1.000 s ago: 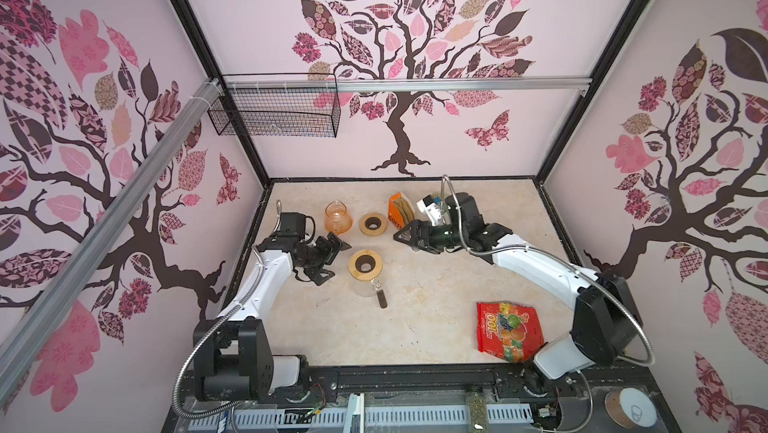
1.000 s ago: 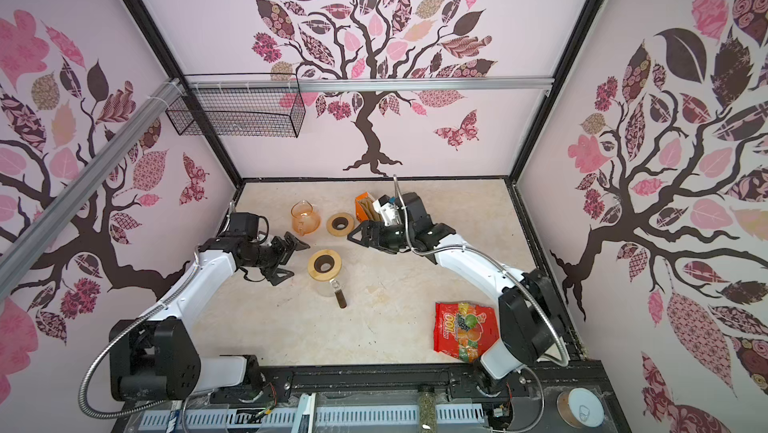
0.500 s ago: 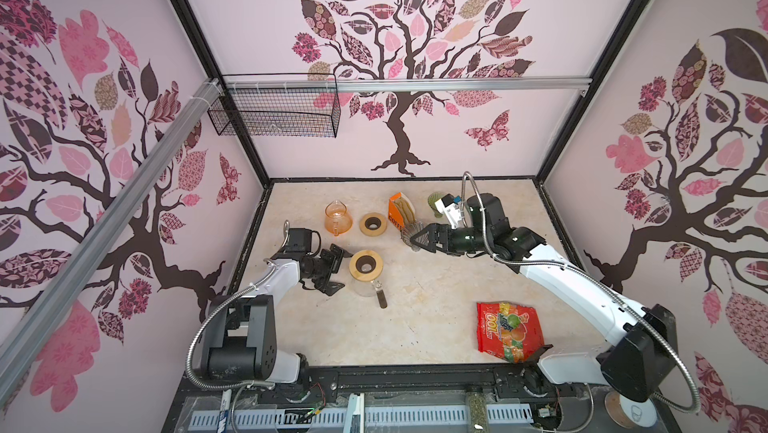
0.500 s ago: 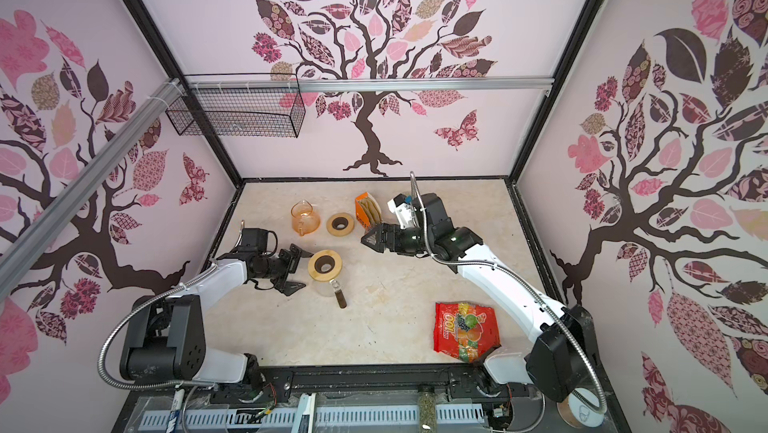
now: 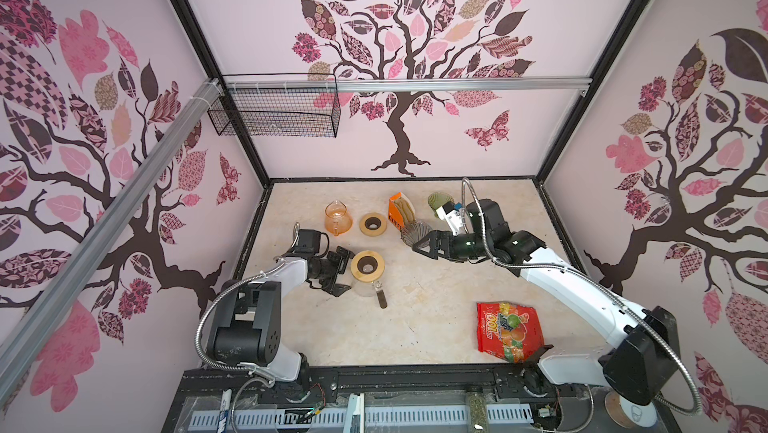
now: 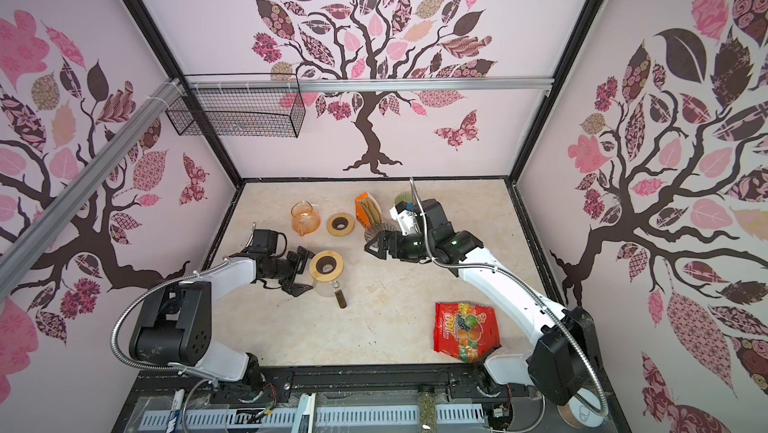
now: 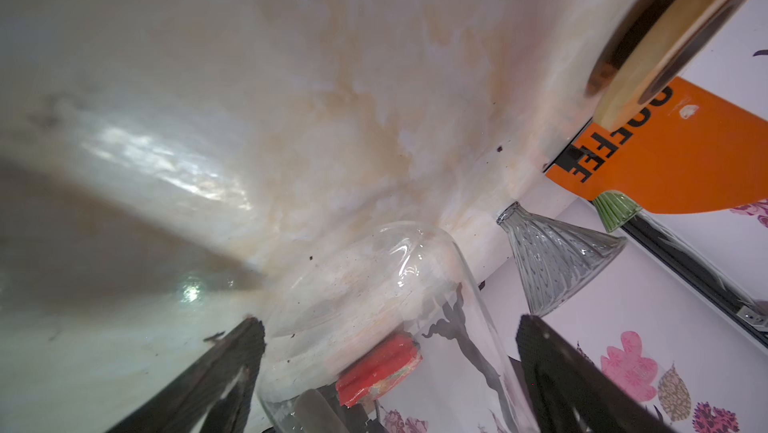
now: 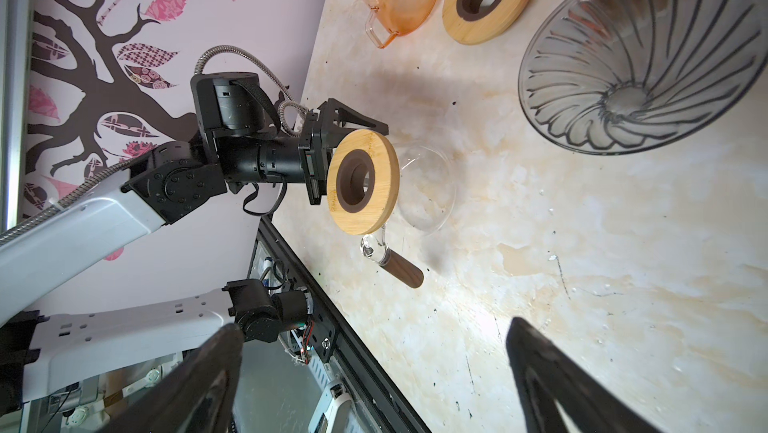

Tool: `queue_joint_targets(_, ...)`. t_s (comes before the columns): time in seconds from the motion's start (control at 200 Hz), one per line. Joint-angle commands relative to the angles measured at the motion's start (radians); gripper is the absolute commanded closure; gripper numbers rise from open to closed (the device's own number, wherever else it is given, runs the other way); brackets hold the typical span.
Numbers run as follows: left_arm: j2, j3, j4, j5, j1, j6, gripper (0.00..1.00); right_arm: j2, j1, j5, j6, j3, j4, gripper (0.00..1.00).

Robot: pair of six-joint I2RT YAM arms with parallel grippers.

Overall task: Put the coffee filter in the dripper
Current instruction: 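Open the right gripper toward the ribbed dripper while the left gripper draws back, then move the right gripper over the clear ribbed dripper while the left gripper lifts away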

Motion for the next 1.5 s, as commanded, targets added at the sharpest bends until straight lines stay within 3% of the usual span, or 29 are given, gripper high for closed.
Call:
queue_joint_targets(0.0, 0.007, 0.002, 0.017, -0.015, -0.018, -0.017, 0.02, -0.048, 0.002, 0.028, -0.035, 0.013, -0.019, 0.00)
queue_joint_targets(0.995, 0.065, 0.019, 0.171, -0.037, -0.182, -0.186, 0.02, -0.089, 0.000, 0.094, -0.021, -0.001, -0.054, 0.00)
queue_joint_targets(1.305, 0.066, 0.020, 0.195, -0.050, -0.190, -0.228, 0.02, -0.089, 0.000, 0.107, -0.025, 0.008, -0.079, 0.00)
queue_joint_targets(1.496, 0.009, 0.020, 0.143, -0.047, -0.125, -0.169, 0.02, -0.084, 0.001, 0.136, -0.035, 0.025, -0.111, 0.00)
